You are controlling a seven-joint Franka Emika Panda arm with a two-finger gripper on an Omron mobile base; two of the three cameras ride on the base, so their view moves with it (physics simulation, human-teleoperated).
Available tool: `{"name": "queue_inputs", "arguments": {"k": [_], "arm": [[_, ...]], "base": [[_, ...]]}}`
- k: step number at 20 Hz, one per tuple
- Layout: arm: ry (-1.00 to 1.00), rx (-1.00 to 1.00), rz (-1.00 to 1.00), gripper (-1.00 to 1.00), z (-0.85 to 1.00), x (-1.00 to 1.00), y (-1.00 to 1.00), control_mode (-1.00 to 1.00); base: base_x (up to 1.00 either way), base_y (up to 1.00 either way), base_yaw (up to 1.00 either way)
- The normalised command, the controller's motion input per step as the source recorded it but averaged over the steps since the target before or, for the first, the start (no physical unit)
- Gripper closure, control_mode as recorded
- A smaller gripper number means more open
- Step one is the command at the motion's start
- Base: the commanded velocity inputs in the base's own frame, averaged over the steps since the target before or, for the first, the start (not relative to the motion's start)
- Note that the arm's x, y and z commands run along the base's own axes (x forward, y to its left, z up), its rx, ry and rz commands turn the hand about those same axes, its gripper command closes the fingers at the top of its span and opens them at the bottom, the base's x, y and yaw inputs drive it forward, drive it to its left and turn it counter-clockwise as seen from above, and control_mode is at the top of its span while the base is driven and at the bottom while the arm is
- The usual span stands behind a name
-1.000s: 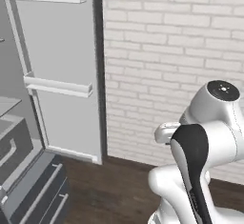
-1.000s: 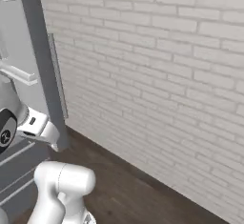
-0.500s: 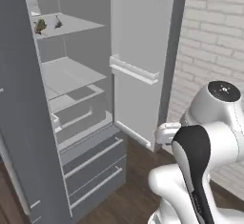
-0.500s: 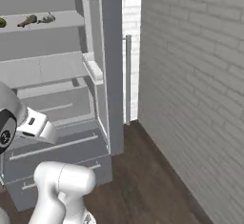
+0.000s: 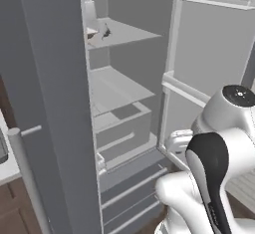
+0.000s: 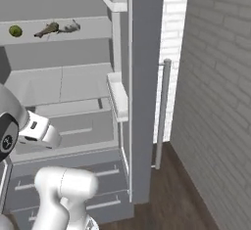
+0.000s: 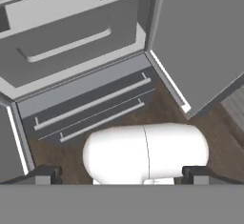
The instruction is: Place one lime and one fish in each tupperware on the nearby counter, to pack two identical lunches.
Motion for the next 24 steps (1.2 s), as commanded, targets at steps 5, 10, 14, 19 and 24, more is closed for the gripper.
{"name": "queue_inputs", "arguments": {"k": [5,10,14,19,24], "arm": [[0.00,0.00,0.00,-1.00,0.00,0.00,0.00,1.00],[0.00,0.00,0.00,-1.00,0.00,0.00,0.00,1.00],[0.00,0.00,0.00,-1.00,0.00,0.00,0.00,1.00],[0.00,0.00,0.00,-1.00,0.00,0.00,0.00,1.00],[0.00,0.00,0.00,-1.00,0.00,0.00,0.00,1.00]], "base": [[0.89,0.37,0.06],[0.73,0.42,0.16],[0.58,0.05,0.14],[-0.31,-0.11,0.28],[0.20,0.00,0.11]]}}
